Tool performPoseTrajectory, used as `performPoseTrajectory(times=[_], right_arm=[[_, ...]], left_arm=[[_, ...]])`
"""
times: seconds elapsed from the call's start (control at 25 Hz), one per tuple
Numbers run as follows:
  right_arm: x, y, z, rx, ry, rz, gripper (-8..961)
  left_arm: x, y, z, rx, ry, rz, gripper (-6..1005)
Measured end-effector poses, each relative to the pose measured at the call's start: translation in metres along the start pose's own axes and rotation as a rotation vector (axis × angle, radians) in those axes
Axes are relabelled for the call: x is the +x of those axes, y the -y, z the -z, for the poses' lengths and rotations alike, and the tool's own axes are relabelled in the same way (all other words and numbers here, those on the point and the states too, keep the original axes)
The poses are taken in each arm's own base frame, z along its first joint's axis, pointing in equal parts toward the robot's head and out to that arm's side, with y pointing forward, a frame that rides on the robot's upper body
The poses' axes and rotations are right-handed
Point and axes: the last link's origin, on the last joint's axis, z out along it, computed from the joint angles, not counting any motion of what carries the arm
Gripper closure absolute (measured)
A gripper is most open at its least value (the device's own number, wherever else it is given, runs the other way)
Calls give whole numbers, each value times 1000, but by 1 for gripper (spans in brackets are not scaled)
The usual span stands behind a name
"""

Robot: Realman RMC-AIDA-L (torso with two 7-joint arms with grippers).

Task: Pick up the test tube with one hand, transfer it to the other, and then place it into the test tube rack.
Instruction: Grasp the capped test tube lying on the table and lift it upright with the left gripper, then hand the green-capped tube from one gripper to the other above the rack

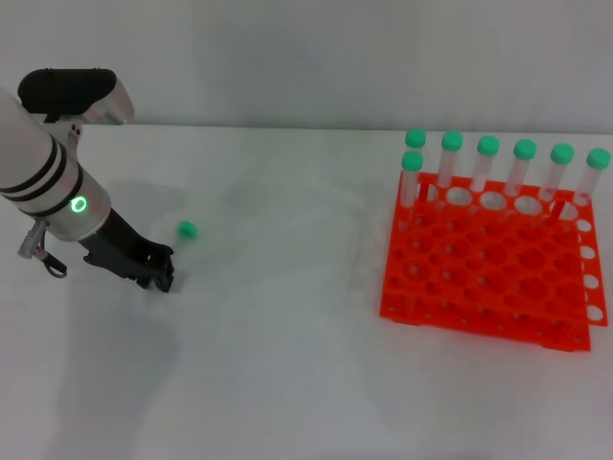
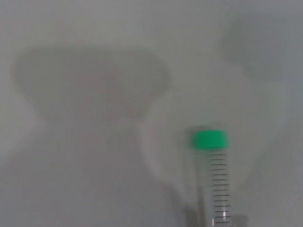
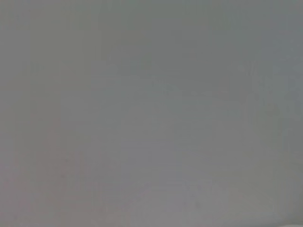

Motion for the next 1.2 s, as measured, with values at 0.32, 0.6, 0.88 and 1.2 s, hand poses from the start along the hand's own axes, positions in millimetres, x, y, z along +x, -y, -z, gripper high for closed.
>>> performPoseTrajectory(times=[0.32,0.6,0.88,1.2], right_arm=[[0,1,1,3,-1,3,95],[1,3,2,13,-5,4,95],[1,5,1,22,-7,4,95],[0,12,4,28,-8,16,95]], left_arm=[[6,2,0,18,-38,-8,808],[33,0,10,-44,-226,-8,808],[58,11,28,-184,-612,63,808],[45,19,24,-256,-947,107,808]])
